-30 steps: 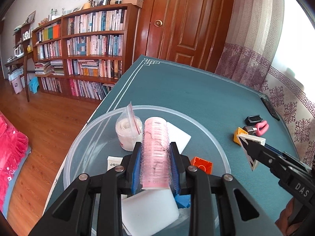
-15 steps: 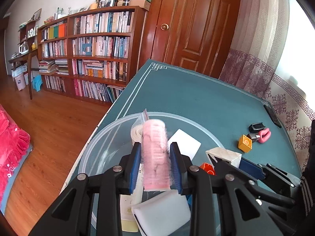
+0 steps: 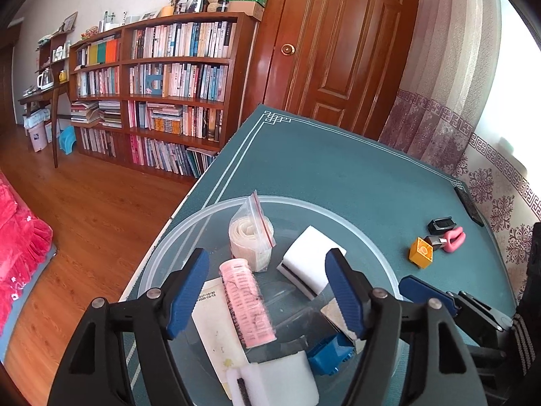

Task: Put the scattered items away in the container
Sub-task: 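Open both tools to drop the pink roller and sponge into the bowl, then withdraw both open tools from the bowl toward the yellow block and brush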

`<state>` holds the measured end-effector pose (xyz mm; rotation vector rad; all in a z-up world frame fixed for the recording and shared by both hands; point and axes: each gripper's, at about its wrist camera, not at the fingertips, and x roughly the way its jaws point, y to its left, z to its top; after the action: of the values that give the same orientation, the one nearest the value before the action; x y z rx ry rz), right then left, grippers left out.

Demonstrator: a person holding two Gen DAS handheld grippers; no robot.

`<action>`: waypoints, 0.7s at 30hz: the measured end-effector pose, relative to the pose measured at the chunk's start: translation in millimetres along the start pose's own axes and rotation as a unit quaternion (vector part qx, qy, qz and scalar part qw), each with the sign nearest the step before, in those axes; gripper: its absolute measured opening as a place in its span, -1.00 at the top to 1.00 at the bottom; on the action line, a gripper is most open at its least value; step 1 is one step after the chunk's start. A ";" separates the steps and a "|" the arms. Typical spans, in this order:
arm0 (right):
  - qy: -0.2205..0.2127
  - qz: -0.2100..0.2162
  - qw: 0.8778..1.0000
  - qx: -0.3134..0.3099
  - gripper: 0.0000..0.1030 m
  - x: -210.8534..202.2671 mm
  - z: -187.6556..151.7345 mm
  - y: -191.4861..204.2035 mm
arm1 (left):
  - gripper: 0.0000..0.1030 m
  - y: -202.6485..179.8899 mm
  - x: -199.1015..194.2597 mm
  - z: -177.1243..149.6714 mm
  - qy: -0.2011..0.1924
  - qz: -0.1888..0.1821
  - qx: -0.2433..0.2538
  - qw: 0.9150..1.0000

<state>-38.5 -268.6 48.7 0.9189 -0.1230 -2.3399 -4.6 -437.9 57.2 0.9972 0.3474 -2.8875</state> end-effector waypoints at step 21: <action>-0.020 -0.063 0.996 0.055 -0.05 -33.5 -12.1 -65.7 | -0.64 -25.1 5.1 -7.0 0.020 -0.012 0.015 1.000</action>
<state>-45.2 -194.8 39.7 0.9578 -0.2188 -2.4891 -7.8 -411.9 53.5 1.0629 0.3204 -2.9071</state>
